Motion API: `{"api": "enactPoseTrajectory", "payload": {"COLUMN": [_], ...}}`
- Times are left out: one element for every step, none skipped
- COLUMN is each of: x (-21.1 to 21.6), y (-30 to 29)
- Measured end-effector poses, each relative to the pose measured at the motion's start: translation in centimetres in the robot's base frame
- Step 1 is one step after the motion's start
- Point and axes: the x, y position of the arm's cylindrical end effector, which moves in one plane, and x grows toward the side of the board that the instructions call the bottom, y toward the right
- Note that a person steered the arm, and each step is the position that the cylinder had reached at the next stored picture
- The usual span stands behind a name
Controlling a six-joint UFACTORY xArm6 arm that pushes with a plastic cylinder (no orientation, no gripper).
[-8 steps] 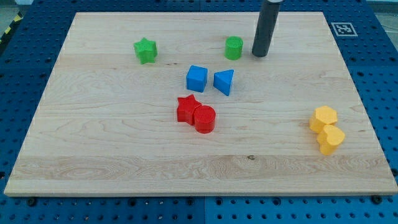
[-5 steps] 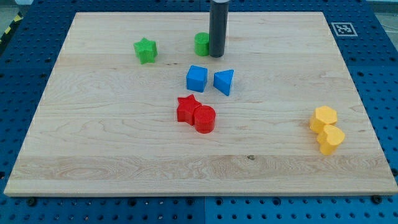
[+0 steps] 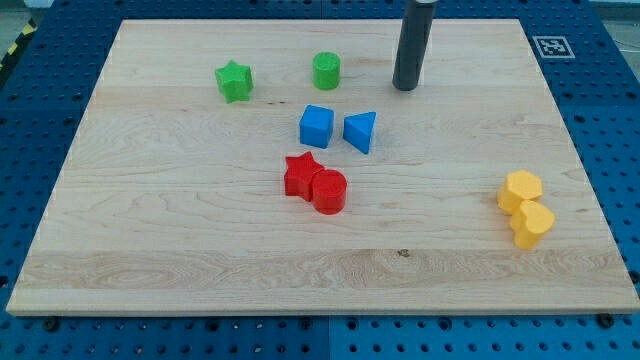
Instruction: Slide the green circle into the green star
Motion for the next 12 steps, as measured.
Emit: {"api": "enactPoseTrajectory", "payload": {"x": [-0.1,-0.1,-0.1,-2.1,-4.5,-4.8,-3.1,-3.0,-3.0,-0.9,1.3,1.2], "y": [-1.6,-6.6,-9.8,-5.4,-5.1,-9.6,-15.3,-13.5,-10.0,-10.0,-11.4,-15.5]}}
